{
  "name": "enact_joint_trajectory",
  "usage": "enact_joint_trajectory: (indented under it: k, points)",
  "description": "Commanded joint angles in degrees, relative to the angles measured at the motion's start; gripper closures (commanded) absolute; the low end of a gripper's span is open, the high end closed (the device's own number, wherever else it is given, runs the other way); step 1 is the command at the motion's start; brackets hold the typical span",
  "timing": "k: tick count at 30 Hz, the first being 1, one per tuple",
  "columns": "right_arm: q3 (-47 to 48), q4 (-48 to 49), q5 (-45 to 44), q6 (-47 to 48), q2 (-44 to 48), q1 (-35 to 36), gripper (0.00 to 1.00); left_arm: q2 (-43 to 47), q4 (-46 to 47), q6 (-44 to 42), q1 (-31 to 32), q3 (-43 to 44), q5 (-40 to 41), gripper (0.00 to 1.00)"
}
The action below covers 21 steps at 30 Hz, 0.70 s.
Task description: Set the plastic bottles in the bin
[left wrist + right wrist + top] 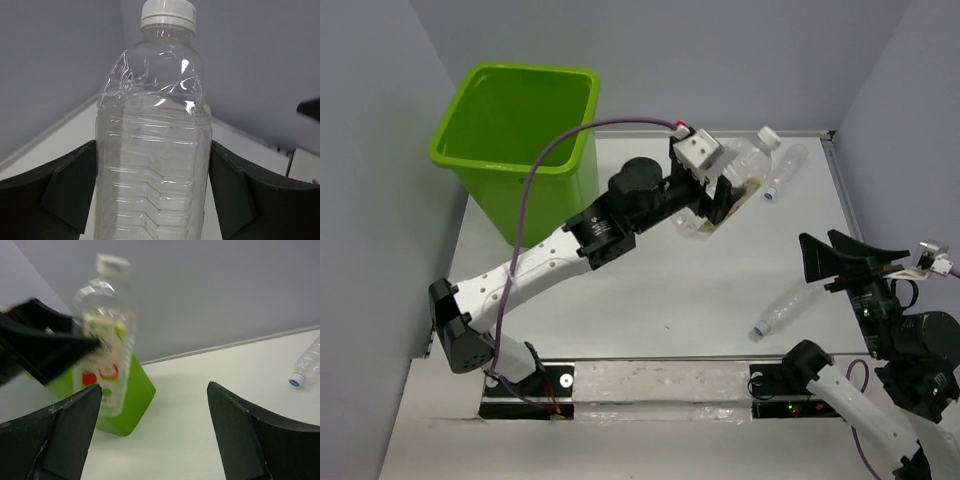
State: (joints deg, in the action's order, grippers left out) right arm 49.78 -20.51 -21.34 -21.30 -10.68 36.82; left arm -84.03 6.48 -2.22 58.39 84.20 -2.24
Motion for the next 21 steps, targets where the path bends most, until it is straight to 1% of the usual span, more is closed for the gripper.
enact_joint_trajectory:
  k: [1, 2, 3, 4, 5, 7, 8, 9, 12, 13, 16, 17, 18, 19, 20, 21]
  points:
    - [-0.3, 2.0, 4.1, -1.4, -2.9, 0.2, 0.09, 5.0, 4.2, 3.2, -1.8, 10.8, 13.8, 0.89]
    - [-0.3, 2.2, 4.1, -1.4, -3.6, 0.2, 0.09, 5.5, 3.8, 2.9, -1.8, 12.2, 13.8, 0.89]
    - [-0.6, 2.5, 5.2, -1.5, -4.3, 0.2, 0.09, 5.8, 3.2, 2.9, -4.0, 13.6, 16.8, 0.89]
    - [-0.8, 2.7, 5.6, -1.4, -5.5, 0.2, 0.09, 6.1, 2.2, 3.0, -5.6, 15.2, 18.0, 0.89]
    - [-1.2, 3.0, 6.1, -1.2, -6.1, 0.2, 0.09, 6.4, 0.2, 3.3, -9.4, 17.9, 19.9, 0.89]
    - [-1.4, 3.2, 6.8, -0.9, -7.9, 0.2, 0.09, 7.0, -1.0, 2.6, -13.3, 19.7, 23.2, 0.89]
    - [-1.5, 3.3, 8.1, -0.8, -8.7, 0.2, 0.08, 7.3, -1.0, 2.6, -15.6, 19.9, 24.4, 0.89]
    - [-1.7, 3.5, 9.0, -0.6, -9.4, 0.2, 0.08, 7.3, -1.0, 2.6, -21.1, 20.1, 24.1, 0.86]
    - [-1.9, 3.9, 12.5, -0.1, -13.0, 0.2, 0.08, 6.3, -2.6, 3.4, -28.7, 21.7, 24.8, 0.86]
    - [-2.2, 4.3, 13.0, -0.1, -13.7, 0.2, 0.08, 5.5, -3.1, 3.0, -32.9, 22.2, 24.9, 0.86]
    - [-3.5, 6.3, 12.6, 0.1, -15.9, 0.2, 0.08, 4.6, -3.4, 3.4, -38.1, 21.4, 26.1, 0.85]
    - [-4.4, 7.3, 11.4, 0.0, -16.9, 0.2, 0.08, 4.6, -3.1, 3.9, -40.9, 19.6, 26.2, 0.85]
    - [-4.9, 8.4, 10.9, 0.0, -17.5, 0.2, 0.07, 4.7, -2.6, 4.4, -41.8, 18.4, 27.5, 0.83]
    - [-5.7, 12.0, 10.3, 0.2, -18.6, 0.2, 0.07, 5.5, -1.3, 5.6, -42.6, 16.8, 28.2, 0.77]
    - [-6.4, 13.6, 9.6, 0.4, -19.9, 0.2, 0.07, 6.1, -0.3, 6.3, -43.3, 13.1, 29.0, 0.69]
    - [-6.1, 14.6, 8.4, 0.4, -21.8, 0.2, 0.07, 6.6, 0.8, 6.9, -44.0, 11.4, 30.1, 0.59]
